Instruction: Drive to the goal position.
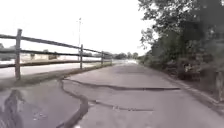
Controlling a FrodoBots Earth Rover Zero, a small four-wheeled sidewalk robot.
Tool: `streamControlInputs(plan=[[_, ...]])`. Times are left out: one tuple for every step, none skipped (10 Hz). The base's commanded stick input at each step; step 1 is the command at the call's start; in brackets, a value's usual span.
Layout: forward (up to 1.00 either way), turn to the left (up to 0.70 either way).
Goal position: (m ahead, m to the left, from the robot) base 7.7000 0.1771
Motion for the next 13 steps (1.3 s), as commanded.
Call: streamControlInputs(plan=[[1.0,-0.07],[1.0,-0.08],[1.0,-0.08],[1.0,-0.08],[1.0,-0.08],[1.0,-0.08],[1.0,-0.08],[1.0,-0.08],[1.0,-0.08],[1.0,-0.08],[1.0,-0.08],[1.0,-0.08],[1.0,-0.08]])
